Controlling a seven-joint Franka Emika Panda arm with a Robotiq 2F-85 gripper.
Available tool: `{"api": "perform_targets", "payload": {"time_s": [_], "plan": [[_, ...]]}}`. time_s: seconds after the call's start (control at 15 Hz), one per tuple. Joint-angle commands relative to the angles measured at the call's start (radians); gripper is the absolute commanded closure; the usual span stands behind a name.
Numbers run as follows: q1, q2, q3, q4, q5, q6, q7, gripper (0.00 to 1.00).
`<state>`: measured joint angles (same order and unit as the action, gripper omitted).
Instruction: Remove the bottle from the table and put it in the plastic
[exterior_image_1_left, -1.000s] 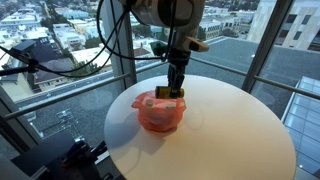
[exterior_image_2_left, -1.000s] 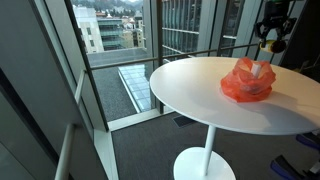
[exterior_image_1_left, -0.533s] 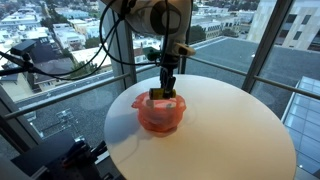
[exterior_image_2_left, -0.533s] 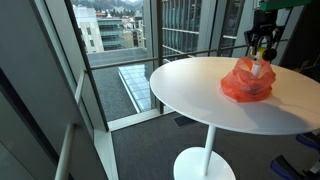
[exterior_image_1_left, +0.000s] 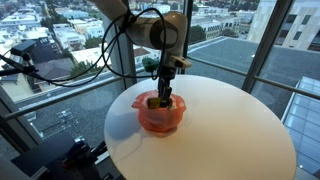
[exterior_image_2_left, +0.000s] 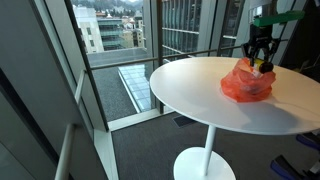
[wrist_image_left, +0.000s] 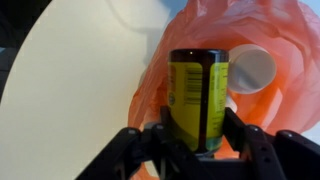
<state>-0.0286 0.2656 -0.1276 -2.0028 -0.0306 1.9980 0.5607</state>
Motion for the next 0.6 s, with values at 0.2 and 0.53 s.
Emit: {"api": "perform_targets", "payload": {"time_s": [0.2, 0.53], "plan": [[0.022, 0.042, 0.003, -0.028, -0.005, 0.069, 0.024, 0.71], [0.029, 0.085, 0.001, -0.025, 0.002, 0.117, 0.007, 0.71]]}}
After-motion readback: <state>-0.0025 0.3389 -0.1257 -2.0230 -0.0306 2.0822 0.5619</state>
